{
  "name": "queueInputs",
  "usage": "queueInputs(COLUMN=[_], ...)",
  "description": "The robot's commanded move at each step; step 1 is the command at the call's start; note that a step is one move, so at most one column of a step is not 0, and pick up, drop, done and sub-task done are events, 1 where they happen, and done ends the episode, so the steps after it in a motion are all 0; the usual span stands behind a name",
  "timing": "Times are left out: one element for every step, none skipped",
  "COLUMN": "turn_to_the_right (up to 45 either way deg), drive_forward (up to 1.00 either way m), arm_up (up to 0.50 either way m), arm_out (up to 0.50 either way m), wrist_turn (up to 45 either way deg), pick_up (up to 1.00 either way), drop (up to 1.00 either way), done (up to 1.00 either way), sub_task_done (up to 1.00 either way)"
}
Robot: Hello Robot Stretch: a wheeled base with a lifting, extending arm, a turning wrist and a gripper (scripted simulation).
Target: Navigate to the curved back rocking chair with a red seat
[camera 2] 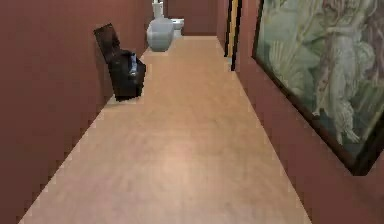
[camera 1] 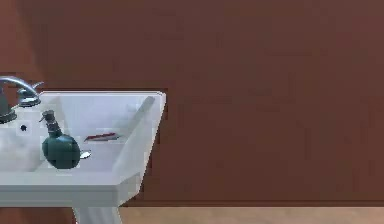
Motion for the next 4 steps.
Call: queueInputs(turn_to_the_right=[45.0, 45.0, 6.0, 0.0], drive_forward=[0.0, 0.0, 0.0, 1.0], arm_up=[0.0, 0.0, 0.0, 0.0], arm_out=[0.0, 0.0, 0.0, 0.0], wrist_turn=[0.0, 0.0, 0.0, 0.0], pick_up=[0.0, 0.0, 0.0, 0.0], drop=[0.0, 0.0, 0.0, 0.0], done=[0.0, 0.0, 0.0, 0.0], sub_task_done=[0.0, 0.0, 0.0, 0.0])
